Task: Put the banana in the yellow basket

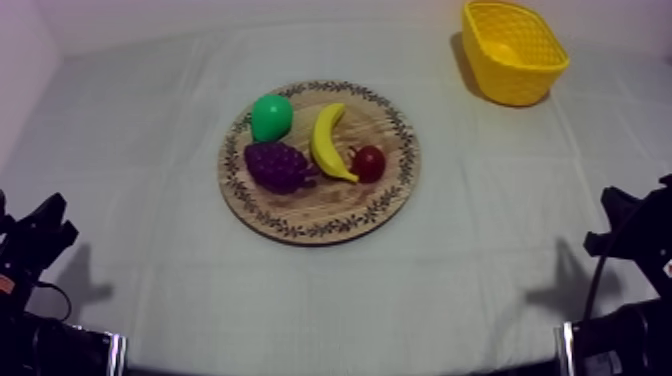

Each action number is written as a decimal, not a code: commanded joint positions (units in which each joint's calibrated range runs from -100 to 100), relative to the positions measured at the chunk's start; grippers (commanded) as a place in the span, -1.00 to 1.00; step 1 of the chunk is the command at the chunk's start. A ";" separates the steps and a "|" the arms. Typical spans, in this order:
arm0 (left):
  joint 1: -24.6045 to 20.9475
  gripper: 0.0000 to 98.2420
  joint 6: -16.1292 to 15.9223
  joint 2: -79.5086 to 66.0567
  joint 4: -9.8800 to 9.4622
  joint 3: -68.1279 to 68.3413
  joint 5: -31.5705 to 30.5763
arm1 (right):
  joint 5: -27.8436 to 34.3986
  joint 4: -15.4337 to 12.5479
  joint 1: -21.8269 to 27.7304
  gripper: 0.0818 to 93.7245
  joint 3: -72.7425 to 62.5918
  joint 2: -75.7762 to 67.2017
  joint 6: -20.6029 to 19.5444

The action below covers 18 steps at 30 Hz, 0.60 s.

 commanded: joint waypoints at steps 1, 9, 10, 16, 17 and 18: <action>-0.01 -1.00 0.00 0.00 0.00 -0.04 0.02 | -0.16 -0.06 0.01 -0.99 0.01 -0.05 -0.15; -0.01 -1.00 0.00 0.00 0.00 -0.04 0.02 | -0.42 0.08 0.06 -0.99 -0.11 0.98 1.83; -0.01 -1.00 0.00 0.00 0.00 -0.04 0.02 | -0.76 0.19 0.02 -0.99 -0.31 1.72 2.06; -0.01 -1.00 0.00 0.00 0.00 -0.04 0.02 | -0.72 -0.12 -0.23 -0.99 -8.05 9.64 3.51; -0.01 -1.00 0.00 0.00 0.00 -0.04 0.02 | -0.27 -0.27 -0.18 -0.99 -10.13 11.16 3.76; -0.01 -1.00 0.00 0.00 0.00 -0.04 0.02 | 0.19 -0.43 -0.10 -0.99 -12.23 12.64 4.02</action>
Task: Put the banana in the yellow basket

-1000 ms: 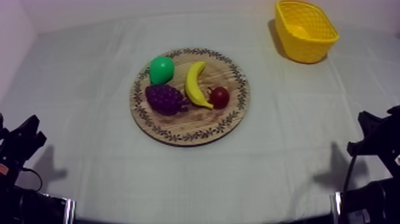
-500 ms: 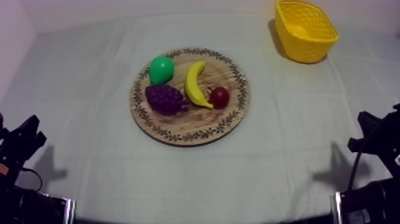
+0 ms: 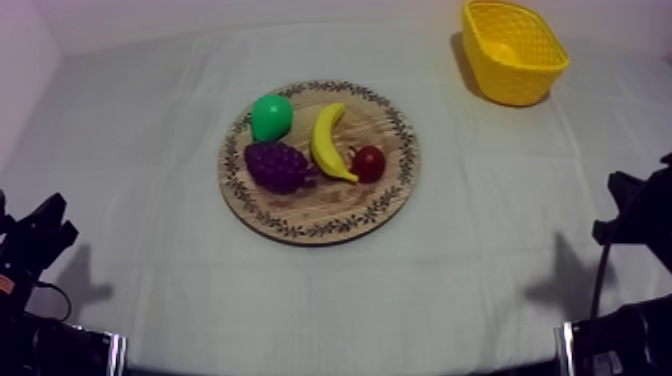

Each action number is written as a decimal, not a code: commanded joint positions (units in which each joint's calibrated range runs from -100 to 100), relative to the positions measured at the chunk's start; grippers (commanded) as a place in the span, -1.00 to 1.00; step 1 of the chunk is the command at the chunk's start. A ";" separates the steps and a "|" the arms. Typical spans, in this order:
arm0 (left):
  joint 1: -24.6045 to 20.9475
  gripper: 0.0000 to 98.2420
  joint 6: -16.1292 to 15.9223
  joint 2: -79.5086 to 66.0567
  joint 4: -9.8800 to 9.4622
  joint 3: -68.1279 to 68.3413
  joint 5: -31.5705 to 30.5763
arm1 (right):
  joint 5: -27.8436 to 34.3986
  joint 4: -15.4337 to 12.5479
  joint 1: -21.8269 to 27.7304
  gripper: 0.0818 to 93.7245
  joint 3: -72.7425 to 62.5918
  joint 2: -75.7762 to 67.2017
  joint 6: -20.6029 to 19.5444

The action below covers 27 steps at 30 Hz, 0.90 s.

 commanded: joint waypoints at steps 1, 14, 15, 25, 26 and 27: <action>-0.01 -1.00 0.00 0.00 0.00 -0.04 0.02 | 1.18 -0.34 0.25 -0.99 -6.51 4.44 0.61; -0.01 -1.00 0.00 0.00 0.00 -0.04 0.02 | 9.59 1.61 0.23 -0.99 -37.54 21.18 1.29; -0.01 -1.00 0.00 0.00 0.00 -0.04 0.02 | 10.39 1.88 0.14 -0.99 -40.37 22.52 1.14; -0.01 -1.00 0.00 0.00 0.00 -0.04 0.02 | 18.96 3.85 -0.89 -0.99 -66.10 37.62 -1.66; -0.01 -1.00 0.00 0.00 0.00 -0.04 0.02 | 19.65 4.05 -1.29 -0.99 -67.92 39.18 -1.91; -0.01 -1.00 0.00 0.00 0.00 -0.04 0.02 | 20.36 4.31 -1.72 -0.99 -69.54 40.67 -2.21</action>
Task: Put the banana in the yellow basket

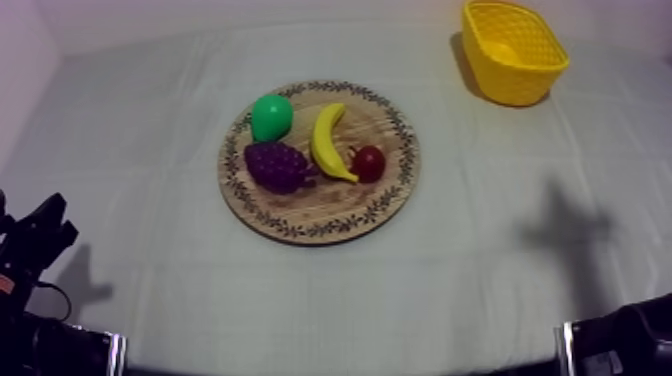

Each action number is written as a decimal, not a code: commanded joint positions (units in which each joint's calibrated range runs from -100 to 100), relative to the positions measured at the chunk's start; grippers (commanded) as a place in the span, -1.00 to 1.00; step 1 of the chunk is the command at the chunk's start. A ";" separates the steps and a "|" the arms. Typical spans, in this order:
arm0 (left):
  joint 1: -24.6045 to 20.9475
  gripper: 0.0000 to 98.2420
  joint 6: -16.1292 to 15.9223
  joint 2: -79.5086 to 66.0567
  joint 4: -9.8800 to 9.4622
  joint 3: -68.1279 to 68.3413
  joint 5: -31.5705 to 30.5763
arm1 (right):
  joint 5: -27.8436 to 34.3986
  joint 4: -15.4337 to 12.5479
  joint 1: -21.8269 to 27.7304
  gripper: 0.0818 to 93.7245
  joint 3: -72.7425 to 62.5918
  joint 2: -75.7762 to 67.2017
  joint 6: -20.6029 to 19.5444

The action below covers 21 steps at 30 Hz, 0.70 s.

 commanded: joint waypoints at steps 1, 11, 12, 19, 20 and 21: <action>-0.01 -1.00 0.00 0.00 0.00 -0.04 0.00 | 1.31 0.35 -0.91 -0.99 -8.62 4.98 -0.50; -0.01 -1.00 0.00 0.00 0.00 -0.04 0.00 | 4.98 3.51 -6.13 -0.99 -15.93 16.40 -3.15; -0.01 -1.00 0.00 0.00 0.00 -0.04 0.00 | 4.97 3.95 -6.74 -0.99 -16.05 17.12 -3.37; -0.01 -1.00 0.00 0.00 0.00 -0.04 0.00 | 4.75 6.06 -12.23 -0.99 -15.97 20.94 -5.07; -0.01 -1.00 0.00 0.00 0.00 -0.04 0.00 | 4.73 6.35 -13.04 -0.99 -15.98 21.34 -5.42; -0.01 -1.00 0.00 0.00 0.00 -0.04 0.00 | 4.72 6.65 -13.85 -0.99 -16.02 21.71 -5.79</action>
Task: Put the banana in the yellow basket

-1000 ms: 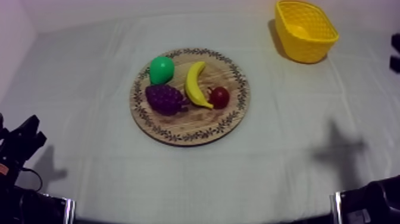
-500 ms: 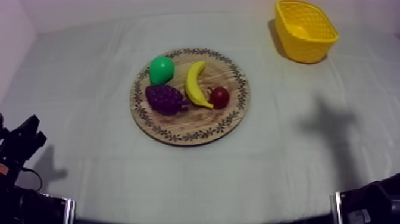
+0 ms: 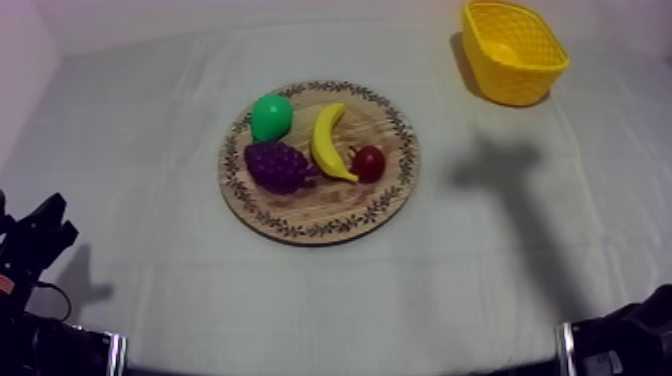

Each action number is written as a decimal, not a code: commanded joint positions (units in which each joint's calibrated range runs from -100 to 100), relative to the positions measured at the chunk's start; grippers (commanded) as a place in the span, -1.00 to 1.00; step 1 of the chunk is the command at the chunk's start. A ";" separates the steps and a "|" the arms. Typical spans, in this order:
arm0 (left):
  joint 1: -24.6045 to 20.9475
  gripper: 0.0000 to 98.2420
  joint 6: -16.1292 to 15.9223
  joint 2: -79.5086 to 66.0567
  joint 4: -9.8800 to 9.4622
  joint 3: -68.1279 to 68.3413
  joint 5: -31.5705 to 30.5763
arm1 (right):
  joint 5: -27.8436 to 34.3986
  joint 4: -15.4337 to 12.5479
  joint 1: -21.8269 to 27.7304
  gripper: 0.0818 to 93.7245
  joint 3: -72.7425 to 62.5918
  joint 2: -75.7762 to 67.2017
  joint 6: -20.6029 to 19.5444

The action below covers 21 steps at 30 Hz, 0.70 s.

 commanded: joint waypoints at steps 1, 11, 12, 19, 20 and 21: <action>-0.01 -1.00 0.00 0.00 0.00 -0.04 0.00 | -0.17 0.55 -2.47 -0.99 -0.09 0.64 -0.83; -0.01 -1.00 0.00 0.00 0.00 -0.04 0.00 | 0.59 3.32 -10.83 -0.99 -0.76 4.67 -4.85; -0.01 -1.00 0.00 0.00 0.00 -0.04 0.00 | 0.80 3.52 -11.68 -0.99 -0.89 5.16 -5.25; -0.01 -1.00 -0.01 0.00 0.00 -0.04 0.00 | 2.61 4.41 -16.31 -0.99 -3.61 9.17 -7.60; -0.01 -1.00 0.01 0.00 0.00 -0.04 0.00 | 2.79 4.44 -16.71 -0.99 -4.15 9.74 -7.82; -0.01 -1.00 0.01 0.00 0.00 -0.04 0.00 | 2.99 4.42 -17.03 -0.99 -4.73 10.32 -8.02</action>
